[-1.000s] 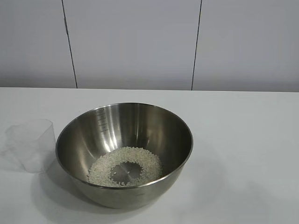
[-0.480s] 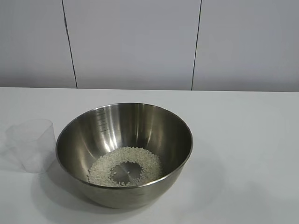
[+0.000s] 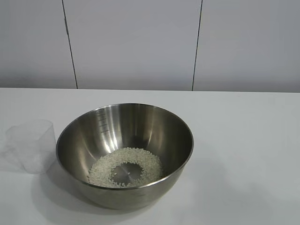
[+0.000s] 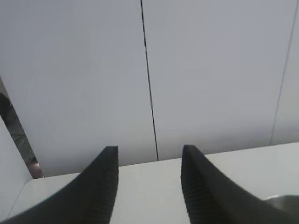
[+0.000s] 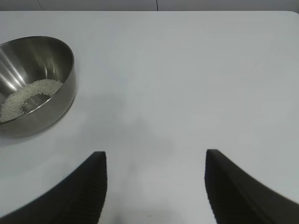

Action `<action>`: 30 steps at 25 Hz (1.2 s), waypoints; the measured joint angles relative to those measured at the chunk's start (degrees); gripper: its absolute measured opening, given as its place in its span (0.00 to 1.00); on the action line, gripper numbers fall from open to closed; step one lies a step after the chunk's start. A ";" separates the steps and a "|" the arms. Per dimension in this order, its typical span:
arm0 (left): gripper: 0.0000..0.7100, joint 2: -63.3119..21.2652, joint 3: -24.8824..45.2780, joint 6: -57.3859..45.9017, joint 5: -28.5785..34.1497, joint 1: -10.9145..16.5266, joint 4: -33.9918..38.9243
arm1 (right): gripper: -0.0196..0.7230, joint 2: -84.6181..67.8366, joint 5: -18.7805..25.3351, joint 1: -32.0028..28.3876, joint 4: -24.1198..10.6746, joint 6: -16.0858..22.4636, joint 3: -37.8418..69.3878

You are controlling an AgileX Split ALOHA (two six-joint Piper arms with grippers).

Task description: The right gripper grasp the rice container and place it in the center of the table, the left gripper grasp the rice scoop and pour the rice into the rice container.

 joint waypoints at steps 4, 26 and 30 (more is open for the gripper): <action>0.44 -9.02 0.37 0.62 7.49 0.00 -0.17 | 0.59 0.00 0.00 0.00 0.00 0.00 0.00; 0.44 -25.32 20.69 -21.90 28.56 0.00 16.23 | 0.59 0.00 0.00 0.00 0.18 0.00 0.00; 0.44 -25.32 20.94 -21.90 27.55 0.00 17.57 | 0.59 0.00 0.00 0.00 0.18 0.00 0.00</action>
